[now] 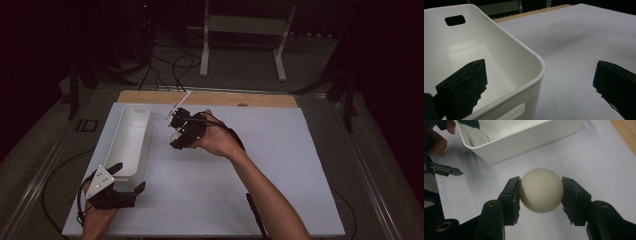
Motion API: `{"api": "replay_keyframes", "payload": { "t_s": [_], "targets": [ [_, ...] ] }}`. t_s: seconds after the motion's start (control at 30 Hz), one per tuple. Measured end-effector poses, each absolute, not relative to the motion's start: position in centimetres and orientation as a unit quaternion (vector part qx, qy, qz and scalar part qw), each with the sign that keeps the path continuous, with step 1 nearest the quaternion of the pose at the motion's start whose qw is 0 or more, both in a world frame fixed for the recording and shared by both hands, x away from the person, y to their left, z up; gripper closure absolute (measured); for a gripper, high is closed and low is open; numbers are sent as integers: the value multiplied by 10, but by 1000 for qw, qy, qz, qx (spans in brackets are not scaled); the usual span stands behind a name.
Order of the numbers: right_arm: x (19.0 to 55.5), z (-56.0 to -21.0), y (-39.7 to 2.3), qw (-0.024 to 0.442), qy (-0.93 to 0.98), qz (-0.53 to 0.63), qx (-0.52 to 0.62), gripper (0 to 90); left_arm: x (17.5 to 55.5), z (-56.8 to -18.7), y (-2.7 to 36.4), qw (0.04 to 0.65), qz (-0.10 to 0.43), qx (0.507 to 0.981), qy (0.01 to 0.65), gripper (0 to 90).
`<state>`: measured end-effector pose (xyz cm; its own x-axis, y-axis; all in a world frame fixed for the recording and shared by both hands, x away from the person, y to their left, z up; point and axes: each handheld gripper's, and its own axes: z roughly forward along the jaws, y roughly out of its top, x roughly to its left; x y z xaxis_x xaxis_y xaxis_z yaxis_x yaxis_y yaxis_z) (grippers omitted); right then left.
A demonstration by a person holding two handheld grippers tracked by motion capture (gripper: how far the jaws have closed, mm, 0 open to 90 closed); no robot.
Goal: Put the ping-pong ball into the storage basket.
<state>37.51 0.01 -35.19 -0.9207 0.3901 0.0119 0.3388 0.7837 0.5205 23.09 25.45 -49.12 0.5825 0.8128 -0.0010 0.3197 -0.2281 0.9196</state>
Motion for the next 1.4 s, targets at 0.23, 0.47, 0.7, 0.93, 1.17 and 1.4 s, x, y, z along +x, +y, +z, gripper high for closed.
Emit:
{"api": "replay_keyframes", "payload": {
  "t_s": [0.23, 0.47, 0.7, 0.93, 1.17, 1.4],
  "targets": [
    [376, -351, 3, 51, 942, 269, 192, 504, 231, -491, 255, 490, 251, 742, 381, 0],
    [376, -351, 7, 52, 941, 271, 194, 504, 231, -491, 255, 490, 251, 742, 381, 0],
    [376, -350, 10, 53, 941, 271, 194, 504, 231, -491, 255, 490, 251, 743, 381, 0],
    [376, -351, 15, 55, 942, 270, 190, 504, 231, -491, 255, 490, 251, 743, 381, 0],
    [376, -351, 22, 55, 944, 269, 185, 505, 231, -491, 255, 489, 251, 744, 380, 0],
    [374, -349, 28, 57, 944, 270, 181, 504, 231, -491, 255, 489, 251, 744, 379, 0]
  ]
}}
